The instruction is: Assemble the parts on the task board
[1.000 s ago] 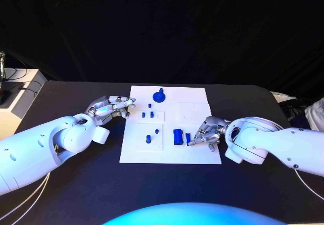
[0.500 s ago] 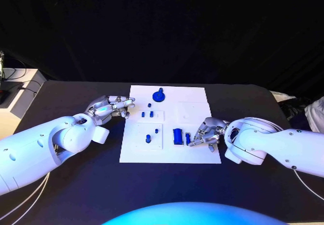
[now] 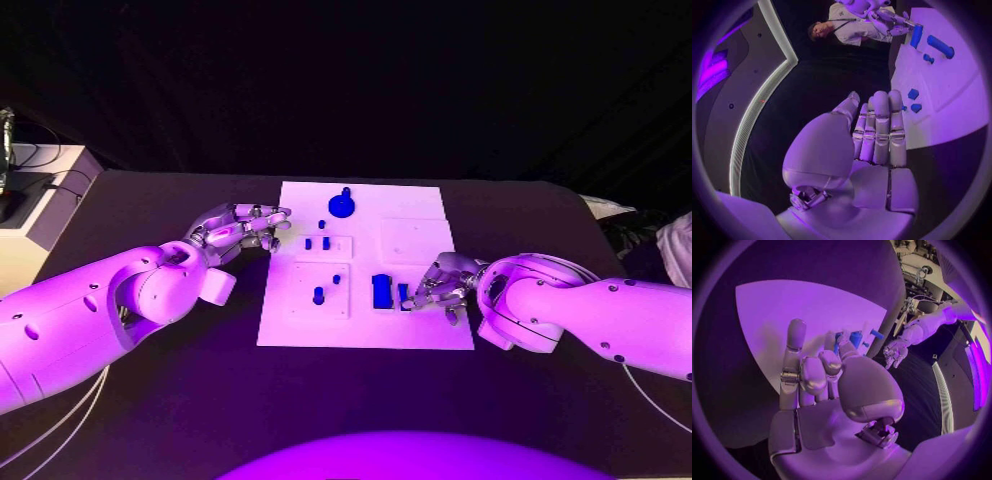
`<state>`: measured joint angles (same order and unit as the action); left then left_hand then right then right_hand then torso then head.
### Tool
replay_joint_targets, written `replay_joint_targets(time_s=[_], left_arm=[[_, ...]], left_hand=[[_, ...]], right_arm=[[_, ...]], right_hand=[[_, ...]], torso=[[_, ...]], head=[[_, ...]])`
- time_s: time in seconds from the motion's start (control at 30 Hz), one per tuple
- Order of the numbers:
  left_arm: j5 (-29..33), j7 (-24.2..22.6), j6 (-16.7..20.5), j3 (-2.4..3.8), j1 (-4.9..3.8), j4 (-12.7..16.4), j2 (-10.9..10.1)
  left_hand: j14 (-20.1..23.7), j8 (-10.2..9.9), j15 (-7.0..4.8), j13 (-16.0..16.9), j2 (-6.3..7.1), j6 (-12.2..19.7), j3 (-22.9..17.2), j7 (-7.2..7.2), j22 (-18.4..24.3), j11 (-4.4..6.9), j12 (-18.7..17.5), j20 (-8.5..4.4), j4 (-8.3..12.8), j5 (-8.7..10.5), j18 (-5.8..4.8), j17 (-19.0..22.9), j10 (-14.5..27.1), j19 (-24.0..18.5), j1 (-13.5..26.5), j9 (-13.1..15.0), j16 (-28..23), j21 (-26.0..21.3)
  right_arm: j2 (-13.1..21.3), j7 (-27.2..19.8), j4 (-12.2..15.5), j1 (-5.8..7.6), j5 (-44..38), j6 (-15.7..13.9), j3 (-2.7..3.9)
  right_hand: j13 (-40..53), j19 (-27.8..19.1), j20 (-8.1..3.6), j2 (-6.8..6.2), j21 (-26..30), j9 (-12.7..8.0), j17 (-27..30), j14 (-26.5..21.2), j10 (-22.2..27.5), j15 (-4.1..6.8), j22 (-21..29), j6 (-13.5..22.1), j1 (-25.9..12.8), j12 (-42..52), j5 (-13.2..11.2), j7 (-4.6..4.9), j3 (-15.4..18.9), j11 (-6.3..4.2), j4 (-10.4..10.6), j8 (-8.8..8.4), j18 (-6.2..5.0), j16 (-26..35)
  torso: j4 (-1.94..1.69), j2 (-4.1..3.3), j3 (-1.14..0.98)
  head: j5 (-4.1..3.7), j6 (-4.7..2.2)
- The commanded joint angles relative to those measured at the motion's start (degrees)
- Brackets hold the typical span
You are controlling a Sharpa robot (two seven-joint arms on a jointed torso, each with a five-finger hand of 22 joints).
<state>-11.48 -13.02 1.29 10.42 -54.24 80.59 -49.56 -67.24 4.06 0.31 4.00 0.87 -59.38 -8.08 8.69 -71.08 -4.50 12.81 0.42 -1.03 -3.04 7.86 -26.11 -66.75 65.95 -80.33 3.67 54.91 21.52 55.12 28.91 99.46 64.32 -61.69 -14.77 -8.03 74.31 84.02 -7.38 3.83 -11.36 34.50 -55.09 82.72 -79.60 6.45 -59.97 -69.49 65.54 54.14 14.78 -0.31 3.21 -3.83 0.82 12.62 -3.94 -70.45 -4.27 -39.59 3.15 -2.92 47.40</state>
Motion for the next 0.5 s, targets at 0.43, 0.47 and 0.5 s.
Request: replay_joint_targets(time_s=[0.43, 0.47, 0.5], left_arm=[[0.10, -0.08, -0.48, 0.02, 0.36, 0.04, 0.08], [0.09, -0.08, -0.49, 0.02, 0.37, 0.05, 0.07], [0.09, -0.08, -0.49, 0.02, 0.37, 0.05, 0.07]], left_hand=[[0.08, 0.01, 0.07, 0.05, -0.21, 0.44, 0.09, -0.05, -0.08, 0.09, 0.27, 0.03, -0.25, -0.15, -0.78, 0.09, -0.17, 0.33, 0.33, 0.06, -0.32, -0.25], [0.08, 0.01, 0.07, 0.05, -0.21, 0.44, 0.09, -0.05, -0.08, 0.09, 0.27, 0.03, -0.25, -0.15, -0.78, 0.09, -0.17, 0.33, 0.33, 0.06, -0.32, -0.25], [0.08, 0.01, 0.07, 0.05, -0.21, 0.44, 0.09, -0.05, -0.08, 0.09, 0.27, 0.03, -0.25, -0.15, -0.78, 0.09, -0.17, 0.33, 0.33, 0.06, -0.32, -0.25]], right_arm=[[-0.16, 1.59, -1.08, -0.04, 2.47, 2.81, 0.03], [-0.18, 1.58, -1.11, -0.04, 2.57, 2.85, 0.03], [-0.18, 1.58, -1.11, -0.04, 2.58, 2.86, 0.03]], right_hand=[[0.11, 1.89, -0.25, -1.31, -0.16, 0.05, 0.27, -0.04, -0.05, 0.53, 0.17, 0.38, 1.51, 0.01, -1.00, -0.03, 0.28, -0.22, -1.40, 0.33, 0.40, -0.02], [0.13, 1.90, -0.25, -1.45, -0.15, 0.06, 0.28, -0.04, -0.07, 0.53, 0.17, 0.34, 1.51, 0.05, -1.25, -0.04, 0.36, -0.22, -1.50, 0.35, 0.40, -0.01], [0.13, 1.90, -0.25, -1.46, -0.15, 0.06, 0.29, -0.04, -0.07, 0.53, 0.17, 0.33, 1.51, 0.06, -1.26, -0.04, 0.37, -0.22, -1.50, 0.36, 0.40, -0.01]], torso=[[0.05, 0.01, 0.01], [0.04, 0.01, 0.00], [0.04, 0.01, 0.00]], head=[[-0.09, -0.04], [-0.07, -0.10], [-0.07, -0.11]])
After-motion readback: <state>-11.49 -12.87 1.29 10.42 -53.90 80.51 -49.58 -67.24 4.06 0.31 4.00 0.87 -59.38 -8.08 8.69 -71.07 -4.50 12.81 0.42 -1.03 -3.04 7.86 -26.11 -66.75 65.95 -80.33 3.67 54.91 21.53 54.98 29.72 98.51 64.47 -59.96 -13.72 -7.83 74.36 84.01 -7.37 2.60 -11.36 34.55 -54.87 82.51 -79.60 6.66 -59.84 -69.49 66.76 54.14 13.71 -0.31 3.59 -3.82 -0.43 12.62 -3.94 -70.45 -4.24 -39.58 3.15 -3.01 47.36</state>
